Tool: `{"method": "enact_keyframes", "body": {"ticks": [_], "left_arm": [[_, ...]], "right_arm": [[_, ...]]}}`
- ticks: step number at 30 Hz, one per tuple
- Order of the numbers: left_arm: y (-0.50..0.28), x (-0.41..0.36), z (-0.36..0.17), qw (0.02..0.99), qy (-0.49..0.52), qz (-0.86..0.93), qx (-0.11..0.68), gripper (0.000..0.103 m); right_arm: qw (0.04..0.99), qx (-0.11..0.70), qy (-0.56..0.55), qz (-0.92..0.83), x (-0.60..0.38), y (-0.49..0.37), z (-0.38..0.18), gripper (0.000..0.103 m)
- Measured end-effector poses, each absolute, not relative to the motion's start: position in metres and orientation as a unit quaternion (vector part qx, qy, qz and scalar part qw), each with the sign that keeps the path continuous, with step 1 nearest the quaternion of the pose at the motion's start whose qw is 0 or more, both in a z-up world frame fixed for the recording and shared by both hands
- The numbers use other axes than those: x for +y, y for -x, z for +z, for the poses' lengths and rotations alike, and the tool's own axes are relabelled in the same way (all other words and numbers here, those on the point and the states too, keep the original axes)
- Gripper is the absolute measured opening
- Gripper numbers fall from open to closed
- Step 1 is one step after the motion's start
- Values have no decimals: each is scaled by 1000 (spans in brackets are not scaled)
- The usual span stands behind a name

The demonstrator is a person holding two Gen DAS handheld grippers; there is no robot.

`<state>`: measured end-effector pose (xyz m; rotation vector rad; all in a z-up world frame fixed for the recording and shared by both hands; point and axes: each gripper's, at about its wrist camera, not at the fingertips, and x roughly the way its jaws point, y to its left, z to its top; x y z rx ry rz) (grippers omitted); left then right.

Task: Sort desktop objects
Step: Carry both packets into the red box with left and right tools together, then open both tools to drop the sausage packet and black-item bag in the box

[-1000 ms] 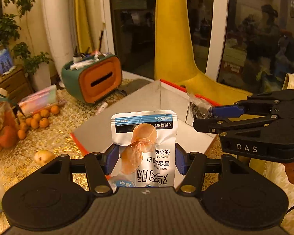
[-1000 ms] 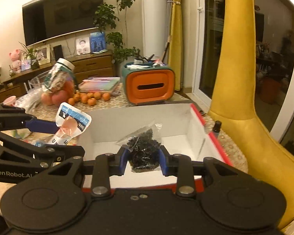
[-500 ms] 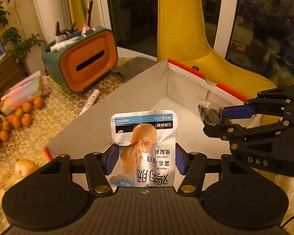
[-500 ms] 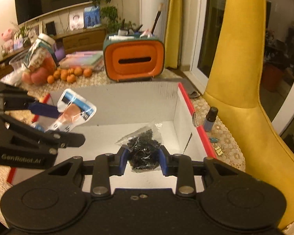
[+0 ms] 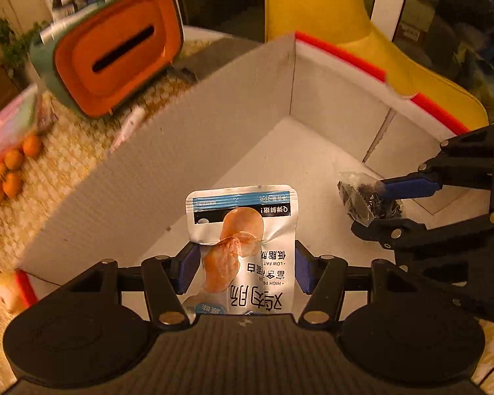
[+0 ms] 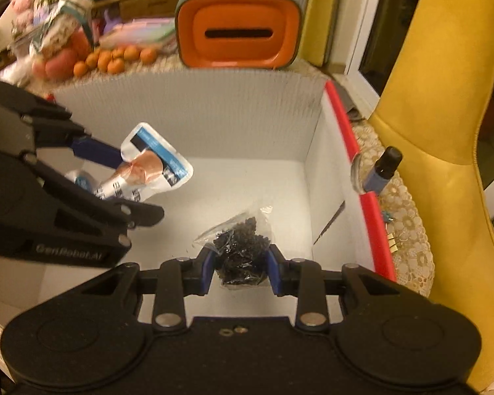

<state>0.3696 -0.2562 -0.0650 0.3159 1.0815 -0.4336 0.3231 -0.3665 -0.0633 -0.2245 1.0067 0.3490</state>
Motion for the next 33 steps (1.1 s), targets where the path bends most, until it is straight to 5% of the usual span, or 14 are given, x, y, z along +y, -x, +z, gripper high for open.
{"method": "enact_keyframes", "body": {"ticks": [19, 26, 33], "left_arm": [[-391, -262, -92, 774, -145, -193, 585, 60], [-386, -252, -77, 790, -115, -188, 572, 60], [-367, -247, -49, 810, -97, -198, 543, 60]], "right_arm": [[829, 518, 131, 164, -357, -324, -66, 37], [827, 516, 129, 181, -349, -317, -57, 60], [836, 501, 136, 177, -344, -304, -37, 70]]}}
